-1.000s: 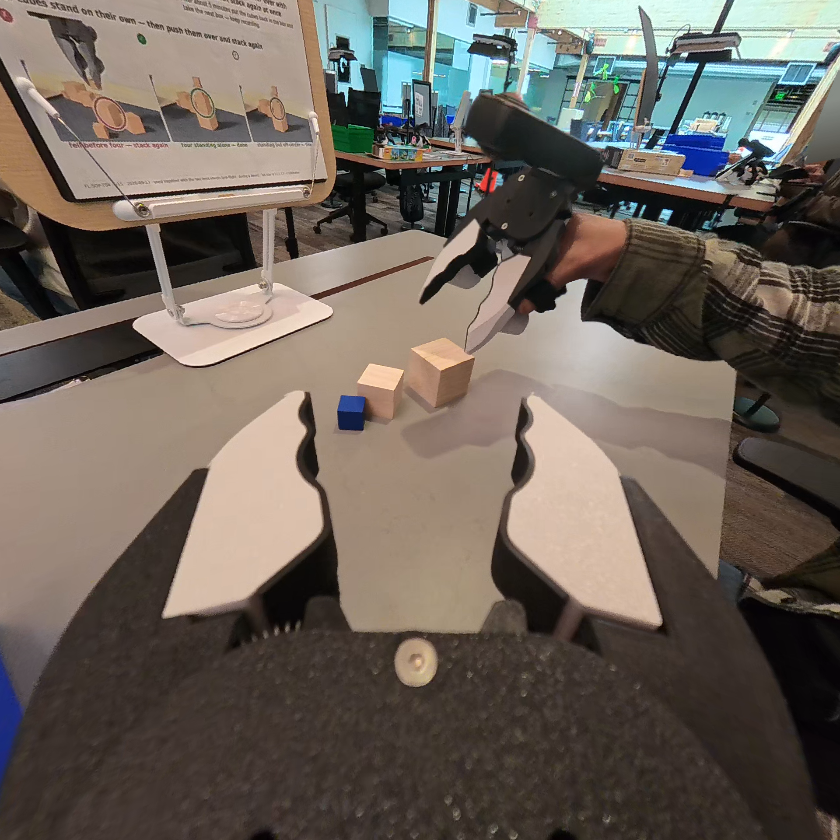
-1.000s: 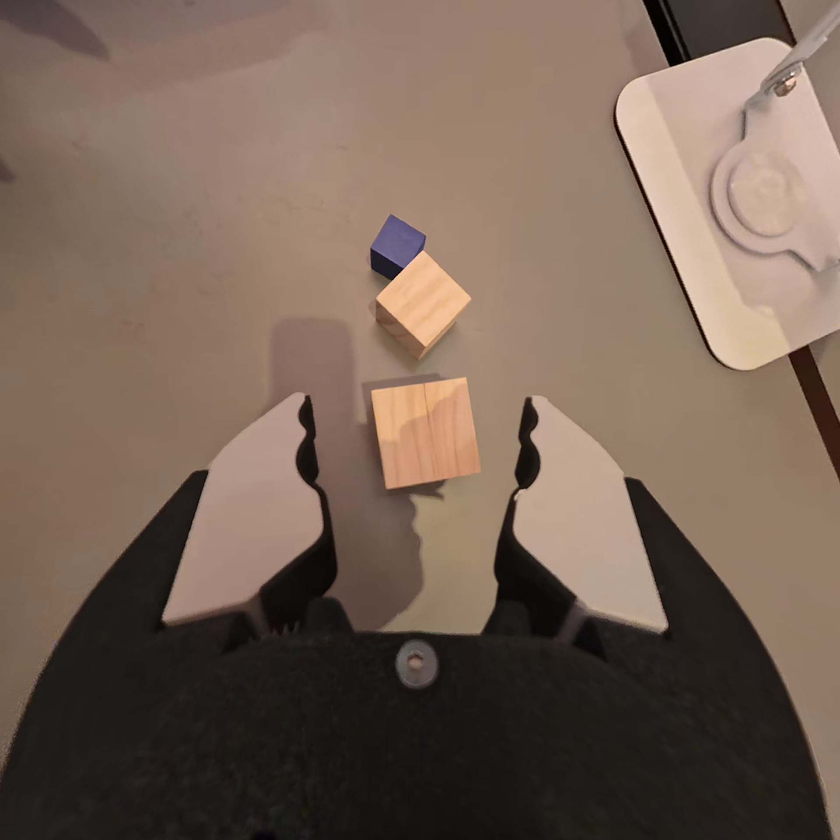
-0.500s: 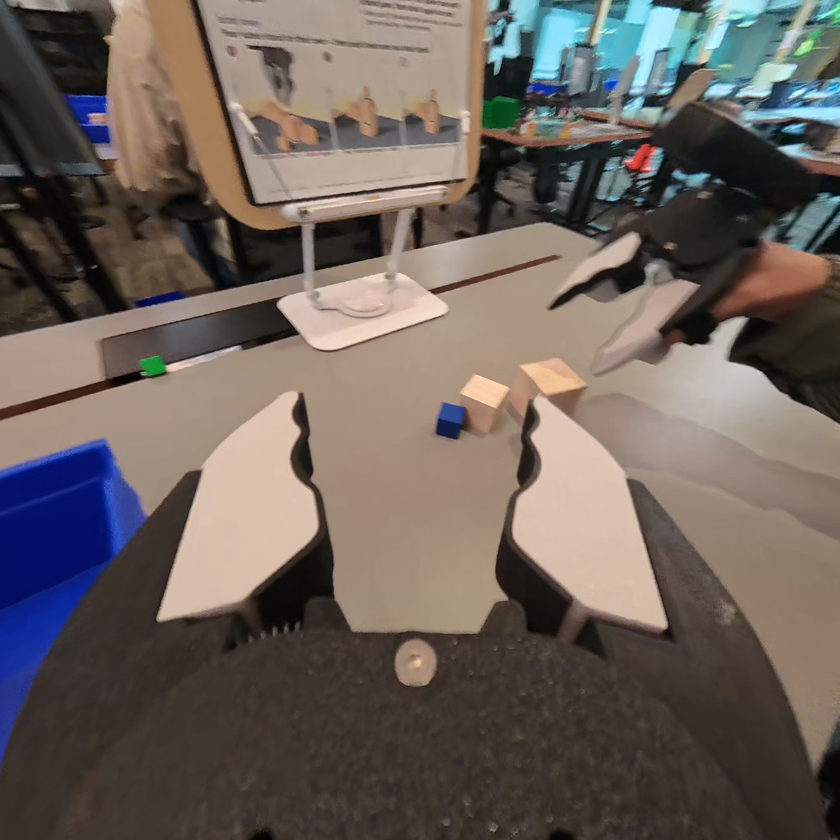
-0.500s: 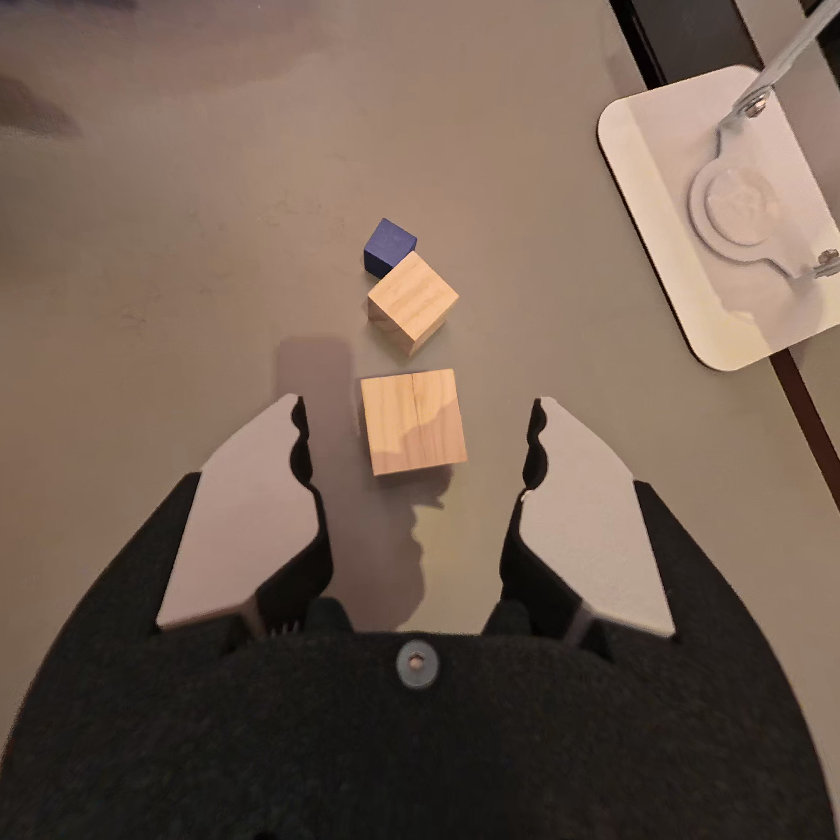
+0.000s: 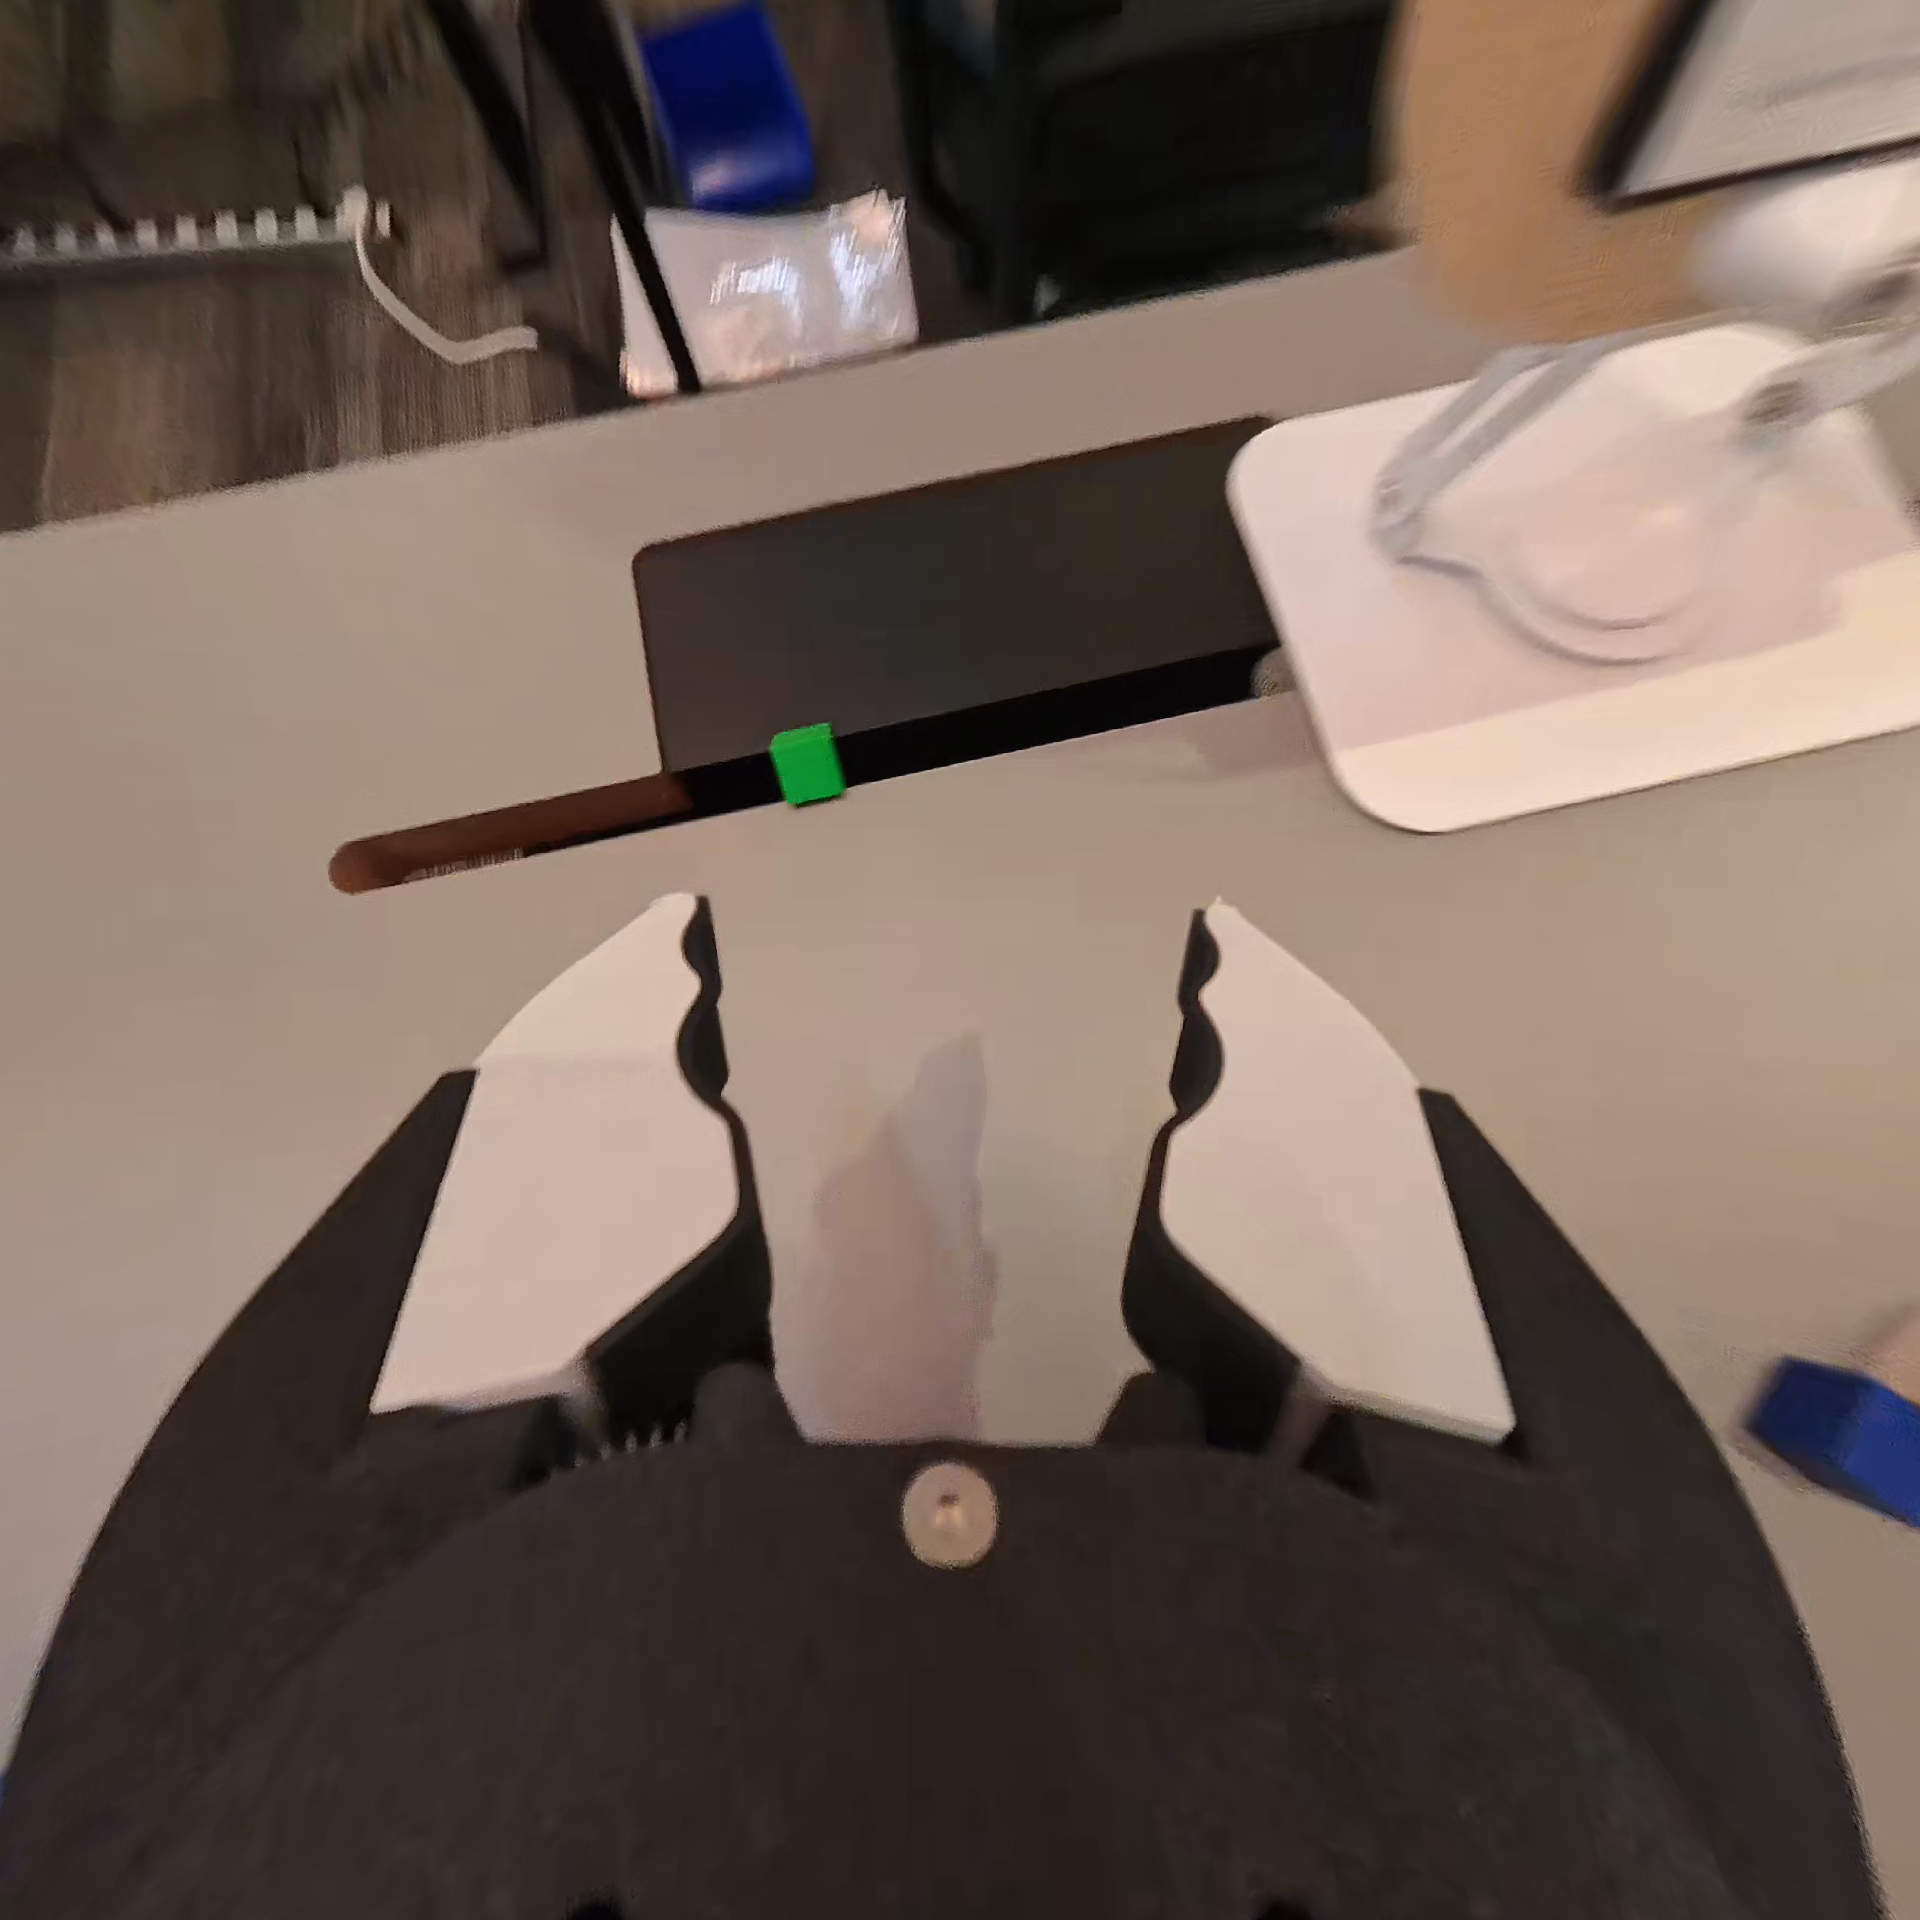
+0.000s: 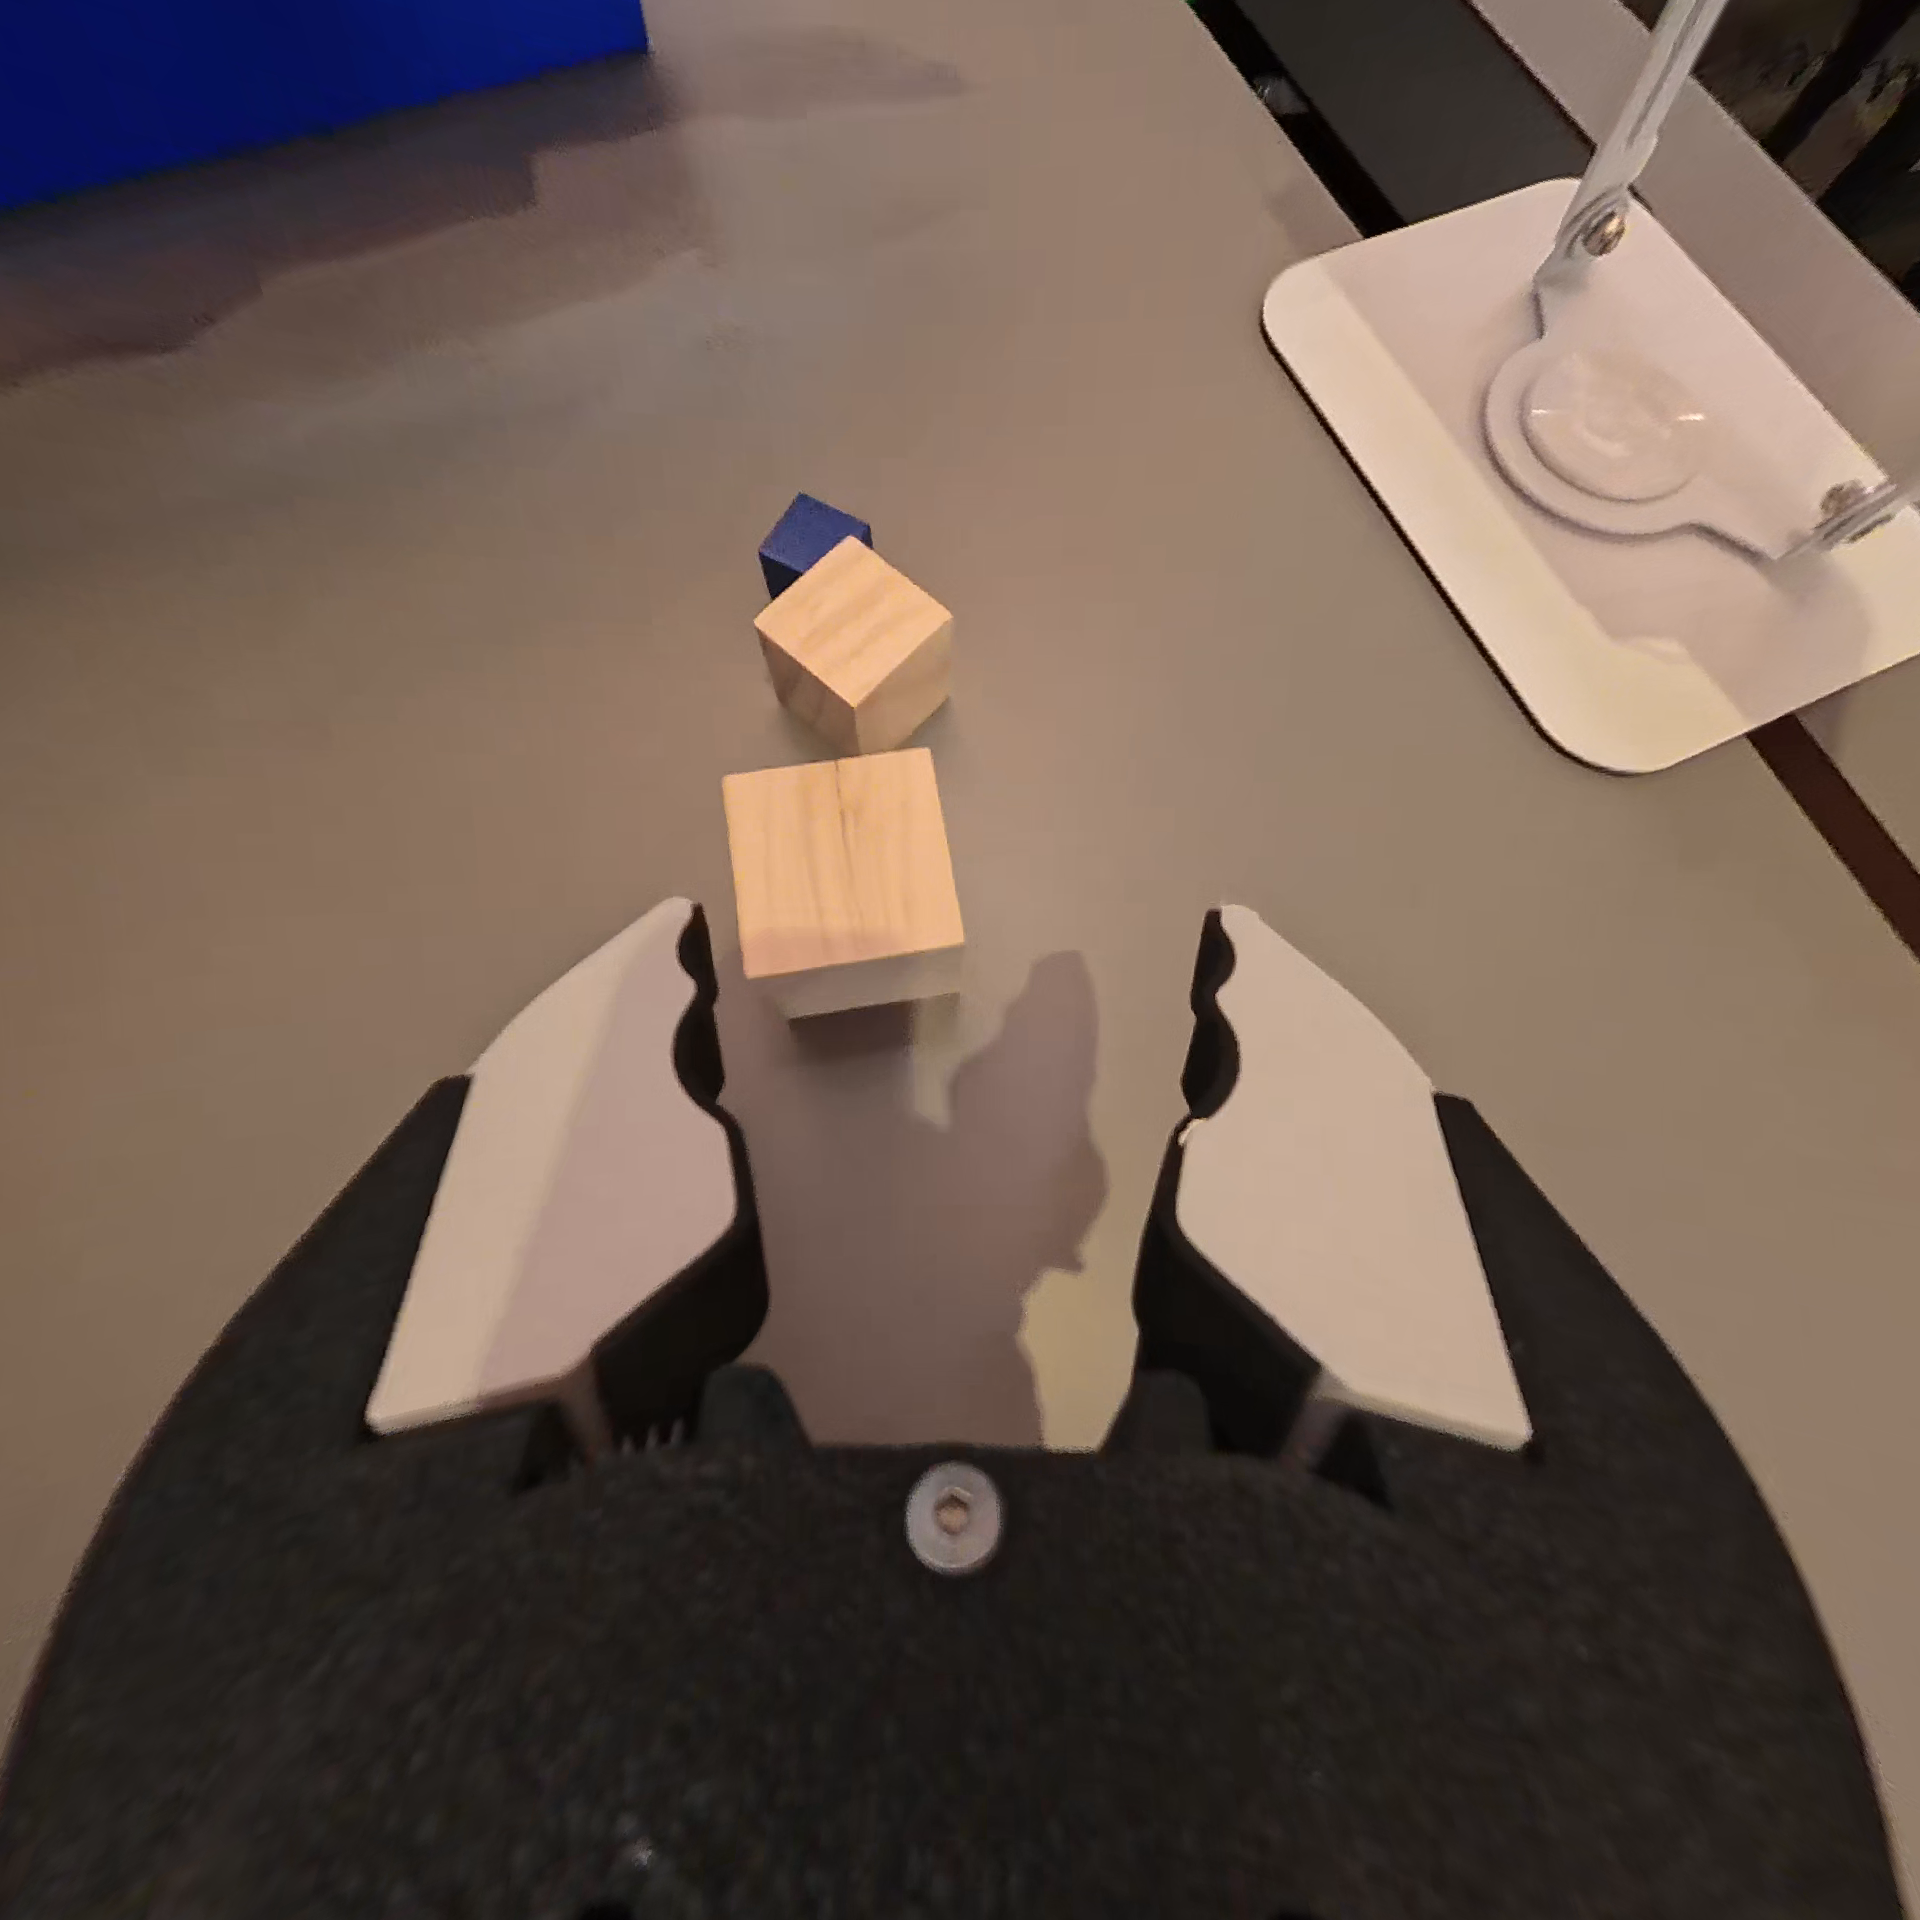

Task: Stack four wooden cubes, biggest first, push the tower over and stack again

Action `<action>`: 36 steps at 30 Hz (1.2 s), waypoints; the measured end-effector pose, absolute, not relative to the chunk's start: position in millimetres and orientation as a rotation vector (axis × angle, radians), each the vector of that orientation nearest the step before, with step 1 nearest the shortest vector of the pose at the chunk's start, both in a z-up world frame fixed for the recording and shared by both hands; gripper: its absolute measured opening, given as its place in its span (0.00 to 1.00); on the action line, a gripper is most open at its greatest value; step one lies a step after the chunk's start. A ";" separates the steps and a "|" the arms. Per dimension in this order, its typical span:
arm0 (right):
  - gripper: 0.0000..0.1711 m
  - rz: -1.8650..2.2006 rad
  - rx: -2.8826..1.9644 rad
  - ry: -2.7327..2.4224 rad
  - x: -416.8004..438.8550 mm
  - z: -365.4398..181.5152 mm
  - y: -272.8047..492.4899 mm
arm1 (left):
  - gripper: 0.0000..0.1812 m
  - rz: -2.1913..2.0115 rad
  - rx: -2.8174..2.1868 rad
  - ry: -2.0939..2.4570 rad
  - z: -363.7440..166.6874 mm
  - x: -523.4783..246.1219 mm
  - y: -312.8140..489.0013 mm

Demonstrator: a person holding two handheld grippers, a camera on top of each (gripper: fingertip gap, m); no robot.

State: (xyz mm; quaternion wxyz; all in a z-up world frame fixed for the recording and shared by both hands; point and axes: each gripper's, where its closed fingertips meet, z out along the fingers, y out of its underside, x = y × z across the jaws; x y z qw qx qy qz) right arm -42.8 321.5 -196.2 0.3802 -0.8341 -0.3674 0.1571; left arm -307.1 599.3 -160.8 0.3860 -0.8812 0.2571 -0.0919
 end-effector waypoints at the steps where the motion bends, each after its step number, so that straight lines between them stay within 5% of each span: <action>1: 0.51 0.411 -2.135 -0.930 -39.9 -199.5 321.1 | 0.47 -0.214 -2.294 0.639 -174.0 -309.5 612.9; 11: 0.50 0.476 -2.188 -0.858 -12.4 -223.6 317.9 | 0.40 -0.127 -2.528 0.507 -249.8 -317.0 688.9; 26: 0.50 0.484 -2.176 -0.870 -11.6 -221.7 313.1 | 0.30 -0.188 -2.612 0.455 -281.0 -315.4 707.6; 29: 0.50 0.482 -2.181 -0.860 -9.0 -222.5 313.6 | 0.12 -0.234 -2.622 0.478 -285.7 -310.5 706.0; 36: 0.48 0.517 -2.159 -0.833 -8.9 -218.7 315.0 | 0.12 -0.344 -2.578 0.477 -270.1 -301.2 699.3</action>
